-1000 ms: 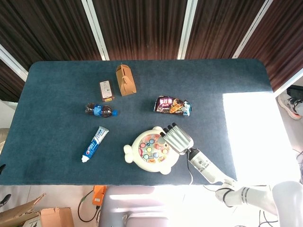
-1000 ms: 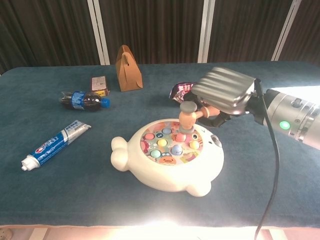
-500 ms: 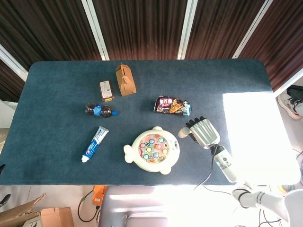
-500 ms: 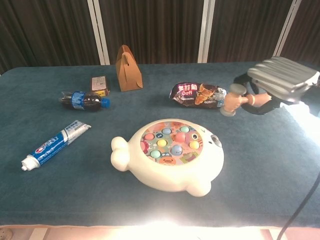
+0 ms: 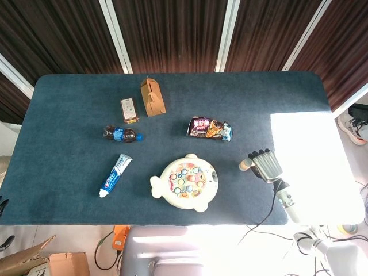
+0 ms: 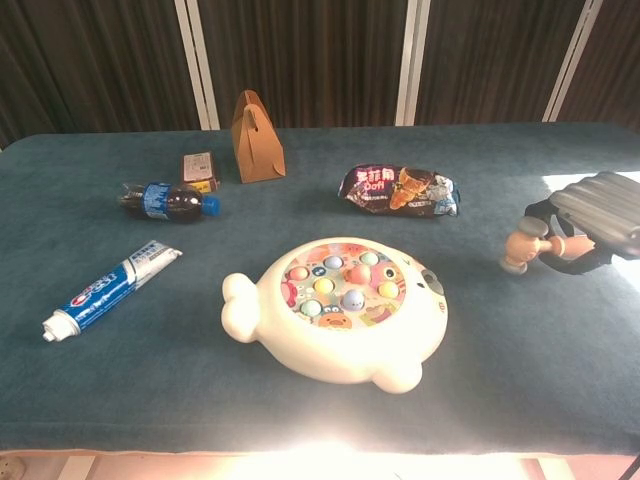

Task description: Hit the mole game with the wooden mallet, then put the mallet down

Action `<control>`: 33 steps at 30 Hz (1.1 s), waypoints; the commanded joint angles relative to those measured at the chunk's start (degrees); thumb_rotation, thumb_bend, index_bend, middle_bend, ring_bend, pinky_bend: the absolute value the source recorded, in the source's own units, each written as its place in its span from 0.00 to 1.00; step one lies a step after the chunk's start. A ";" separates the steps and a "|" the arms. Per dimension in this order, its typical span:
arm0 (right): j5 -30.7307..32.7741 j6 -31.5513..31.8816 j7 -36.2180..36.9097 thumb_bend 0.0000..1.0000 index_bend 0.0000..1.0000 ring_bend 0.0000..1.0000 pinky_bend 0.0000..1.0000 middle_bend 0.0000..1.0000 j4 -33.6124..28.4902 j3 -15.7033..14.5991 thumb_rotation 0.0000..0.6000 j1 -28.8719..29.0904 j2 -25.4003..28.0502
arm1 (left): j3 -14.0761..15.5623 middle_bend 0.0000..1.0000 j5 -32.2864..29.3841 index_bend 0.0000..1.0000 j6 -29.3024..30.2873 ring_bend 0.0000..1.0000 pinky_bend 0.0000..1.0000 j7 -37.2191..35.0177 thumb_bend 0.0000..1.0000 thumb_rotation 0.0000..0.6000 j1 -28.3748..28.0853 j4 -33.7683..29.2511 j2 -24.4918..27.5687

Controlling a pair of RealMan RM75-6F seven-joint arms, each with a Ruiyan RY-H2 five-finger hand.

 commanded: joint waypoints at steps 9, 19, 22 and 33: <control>-0.11 -1.62 2.39 0.47 0.93 0.55 0.60 0.70 2.85 0.06 1.00 -0.16 -1.80 | -0.40 0.00 -0.67 0.00 0.05 0.00 0.07 -0.33 0.21 1.00 0.20 0.81 -0.31; -0.35 -2.18 2.78 0.47 0.79 0.52 0.59 0.64 2.63 -0.11 1.00 -0.56 -1.13 | -0.83 0.00 -1.18 0.00 0.08 0.00 0.07 -0.34 0.21 1.00 0.19 0.71 0.12; -0.56 -2.52 2.95 0.47 0.72 0.49 0.57 0.60 2.41 -0.35 1.00 -0.64 -0.88 | -0.86 0.00 -1.26 0.00 0.17 0.00 0.07 -0.26 0.21 1.00 0.30 0.61 0.33; -0.88 -2.93 3.28 0.43 0.56 0.42 0.55 0.48 1.51 -0.64 1.00 -1.01 -0.06 | -1.17 0.00 -1.94 0.00 -0.28 0.00 0.07 -0.70 0.20 1.00 0.39 0.73 0.62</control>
